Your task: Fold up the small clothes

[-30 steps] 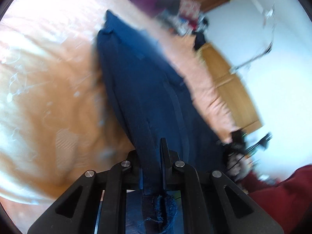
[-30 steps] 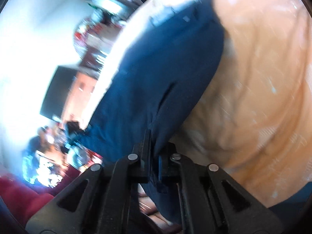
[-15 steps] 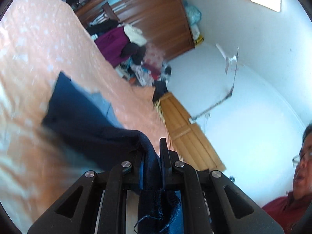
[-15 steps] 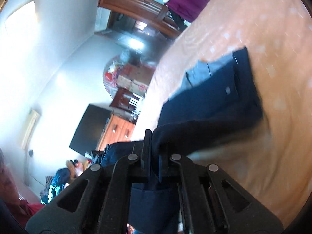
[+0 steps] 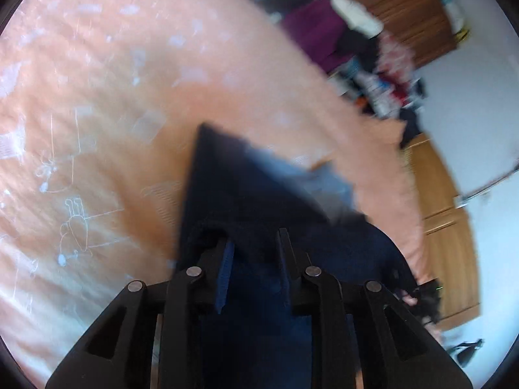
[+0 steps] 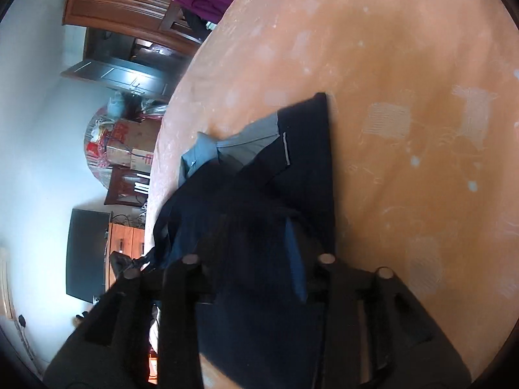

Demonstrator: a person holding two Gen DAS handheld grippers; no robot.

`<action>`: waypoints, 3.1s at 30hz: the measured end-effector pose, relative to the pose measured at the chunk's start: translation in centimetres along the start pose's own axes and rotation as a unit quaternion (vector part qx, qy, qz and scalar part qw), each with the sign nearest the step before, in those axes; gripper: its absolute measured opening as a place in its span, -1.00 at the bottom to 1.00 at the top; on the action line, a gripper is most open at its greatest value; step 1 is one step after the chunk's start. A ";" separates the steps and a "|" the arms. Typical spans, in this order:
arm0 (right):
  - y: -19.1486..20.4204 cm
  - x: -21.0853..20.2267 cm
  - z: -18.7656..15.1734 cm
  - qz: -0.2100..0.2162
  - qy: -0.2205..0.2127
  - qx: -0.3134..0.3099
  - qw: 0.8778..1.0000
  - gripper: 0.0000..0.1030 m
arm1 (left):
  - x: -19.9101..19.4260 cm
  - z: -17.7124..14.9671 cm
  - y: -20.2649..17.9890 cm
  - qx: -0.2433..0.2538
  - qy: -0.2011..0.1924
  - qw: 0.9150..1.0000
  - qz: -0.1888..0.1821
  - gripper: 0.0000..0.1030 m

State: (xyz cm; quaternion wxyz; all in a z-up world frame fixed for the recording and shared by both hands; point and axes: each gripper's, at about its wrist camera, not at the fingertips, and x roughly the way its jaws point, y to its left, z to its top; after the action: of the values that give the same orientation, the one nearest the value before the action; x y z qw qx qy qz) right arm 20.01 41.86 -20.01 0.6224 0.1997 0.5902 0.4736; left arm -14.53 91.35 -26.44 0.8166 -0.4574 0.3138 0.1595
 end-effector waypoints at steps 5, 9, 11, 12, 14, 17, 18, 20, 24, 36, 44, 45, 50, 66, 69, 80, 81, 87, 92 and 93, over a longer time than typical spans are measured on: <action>1.8 0.1 -0.5 -0.030 -0.009 -0.069 0.997 0.22 | -2.1 -0.9 -0.4 0.017 -0.040 0.999 -0.031 -0.19; 1.5 1.0 -1.1 -0.059 0.006 -0.079 0.995 0.19 | -4.2 -1.9 -0.3 0.017 -0.052 0.998 -0.032 -0.08; 1.1 1.4 -1.3 -0.057 0.008 -0.077 0.995 0.19 | -5.1 -2.5 -1.8 0.048 -0.049 0.997 -0.045 -0.08; 0.8 1.5 -1.6 -0.055 0.006 -0.074 0.996 0.19 | -5.4 -2.8 -2.7 0.067 -0.046 0.996 -0.044 -0.08; 0.0 1.6 -2.2 -0.045 -0.005 -0.061 0.997 0.19 | -5.0 -3.5 -4.4 0.096 -0.036 0.994 -0.035 -0.06; -1.0 1.0 -2.5 -0.027 -0.022 -0.037 0.999 0.18 | -3.5 -3.8 -3.1 0.065 -0.014 0.997 -0.026 -0.04; -1.0 0.9 -2.6 -0.026 -0.024 -0.040 0.999 0.18 | -3.0 -3.9 -2.2 0.053 -0.009 0.999 -0.009 -0.04; -0.9 0.9 -2.8 -0.027 -0.025 -0.050 0.998 0.17 | -2.3 -4.1 0.4 0.006 -0.013 1.000 0.017 -0.04; -0.7 0.7 -3.0 -0.024 -0.022 -0.059 0.998 0.17 | -4.0 -5.3 5.0 -0.085 -0.054 0.994 -0.049 -0.25; 0.8 0.9 -4.5 -0.059 -0.030 -0.082 0.994 0.21 | -7.6 -8.0 -0.2 0.053 -0.051 0.997 -0.033 -0.22; -0.8 0.8 -5.7 -0.018 -0.054 -0.100 0.993 0.23 | -6.0 -11.0 3.6 -0.001 0.010 1.000 -0.012 -0.85; -0.8 0.7 -5.8 -0.017 -0.056 -0.103 0.993 0.23 | -6.9 -11.5 4.3 -0.013 0.002 1.000 -0.023 -0.85; -0.9 0.5 -6.2 -0.011 -0.067 -0.113 0.991 0.23 | -8.0 -12.8 4.3 -0.011 0.006 1.000 -0.008 -0.85; -1.3 -0.5 -6.8 0.014 -0.083 -0.111 0.990 0.24 | -12.0 -16.1 0.5 -0.051 -0.068 0.993 0.080 -0.06; -1.4 -0.7 -6.9 0.019 -0.085 -0.109 0.990 0.24 | -10.1 -16.3 0.0 -0.068 -0.041 0.997 0.008 -0.06; -1.3 -0.8 -6.9 0.020 -0.085 -0.109 0.990 0.24 | -7.7 -14.6 3.0 -0.143 -0.096 0.985 -0.012 -0.67; -1.3 -0.8 -6.9 0.020 -0.085 -0.109 0.990 0.24 | -8.0 -14.7 3.5 -0.153 -0.100 0.983 -0.019 -0.81; -1.4 -0.8 -6.9 0.025 -0.086 -0.107 0.990 0.25 | -13.3 -14.9 8.1 -0.189 -0.153 0.969 -0.028 -0.91; -1.4 -1.1 -7.1 0.031 -0.088 -0.106 0.990 0.25 | -14.8 -16.2 6.1 -0.181 -0.140 0.971 -0.073 -0.91; -1.5 -1.1 -7.0 0.032 -0.088 -0.105 0.990 0.25 | -14.6 -16.9 4.9 -0.181 -0.129 0.970 -0.094 -0.69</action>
State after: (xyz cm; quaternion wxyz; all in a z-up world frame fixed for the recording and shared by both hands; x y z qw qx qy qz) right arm 14.22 38.04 -22.19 0.6740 0.1926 0.4735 0.5333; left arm -34.38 80.03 -26.55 0.7654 -0.6005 0.1270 0.1935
